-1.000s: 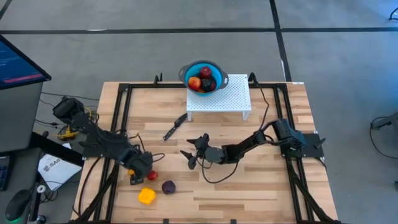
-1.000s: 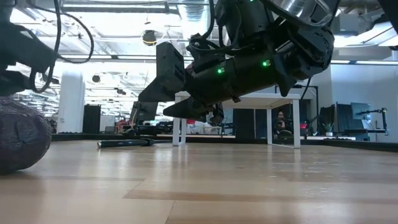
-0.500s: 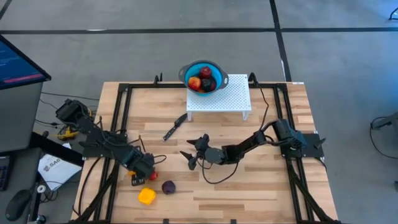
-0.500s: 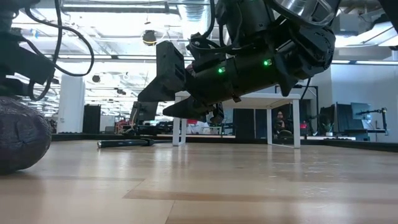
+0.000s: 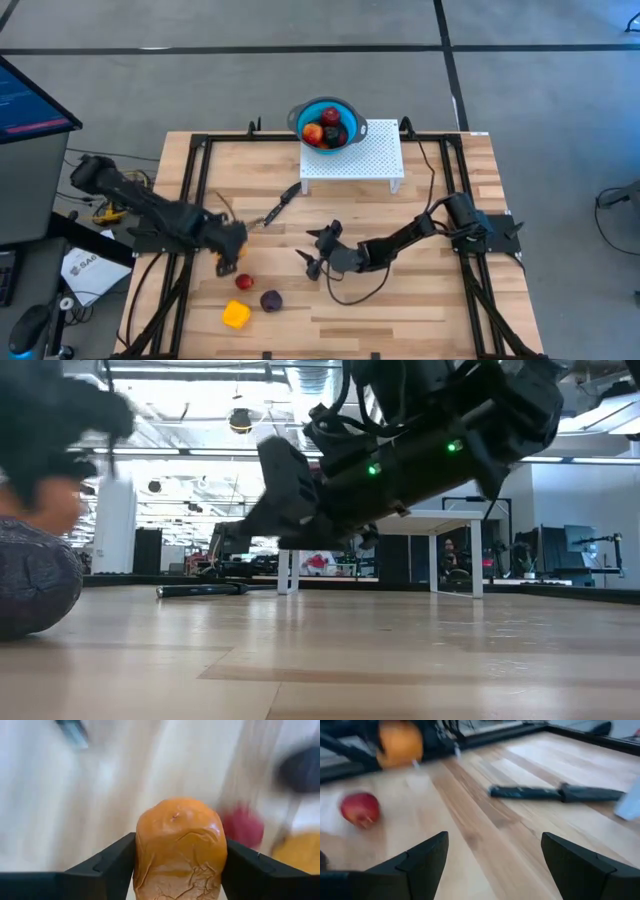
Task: Pick & Place Fruit
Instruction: Put the yellow mango into the blue strainer bowl on the shelf, then put the red pomegranate into the blue strainer bowl on the shelf
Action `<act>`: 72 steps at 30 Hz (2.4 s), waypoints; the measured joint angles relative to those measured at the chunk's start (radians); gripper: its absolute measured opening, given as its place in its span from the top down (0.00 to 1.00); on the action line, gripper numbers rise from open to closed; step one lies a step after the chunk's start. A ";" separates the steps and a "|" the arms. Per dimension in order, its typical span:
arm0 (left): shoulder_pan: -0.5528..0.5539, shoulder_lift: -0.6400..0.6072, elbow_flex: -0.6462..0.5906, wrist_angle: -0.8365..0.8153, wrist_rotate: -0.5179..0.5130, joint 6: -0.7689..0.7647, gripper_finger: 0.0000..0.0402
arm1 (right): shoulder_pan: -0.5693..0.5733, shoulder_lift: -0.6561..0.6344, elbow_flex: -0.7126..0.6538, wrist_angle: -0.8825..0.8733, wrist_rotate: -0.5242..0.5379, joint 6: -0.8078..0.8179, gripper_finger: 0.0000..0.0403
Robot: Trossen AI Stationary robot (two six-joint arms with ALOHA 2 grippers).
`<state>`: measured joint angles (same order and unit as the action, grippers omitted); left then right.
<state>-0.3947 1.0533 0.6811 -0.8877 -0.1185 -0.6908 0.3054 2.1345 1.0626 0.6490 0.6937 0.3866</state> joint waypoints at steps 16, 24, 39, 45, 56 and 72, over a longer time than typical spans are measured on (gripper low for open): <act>0.580 0.057 0.044 1.337 0.159 0.912 0.42 | 0.049 -0.010 0.000 0.003 0.018 0.146 0.22; 0.837 0.358 0.272 1.511 0.180 0.921 0.43 | 0.054 -0.010 0.000 0.047 0.018 0.164 0.22; 1.052 0.613 0.647 1.083 0.158 0.977 0.42 | 0.045 -0.009 0.000 0.077 0.014 0.162 0.22; 1.052 0.647 0.645 1.056 0.167 0.976 0.40 | 0.046 -0.009 0.000 0.077 0.014 0.157 0.22; 1.051 0.647 0.645 1.005 0.118 0.973 0.37 | 0.048 -0.008 0.000 0.077 0.014 0.156 0.22; 1.051 0.647 0.645 0.942 0.151 0.944 0.23 | 0.048 -0.008 0.000 0.077 0.014 0.156 0.22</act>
<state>0.6559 1.7000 1.3262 0.0545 0.0326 0.2535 0.3534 2.1262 1.0630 0.7264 0.7074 0.5426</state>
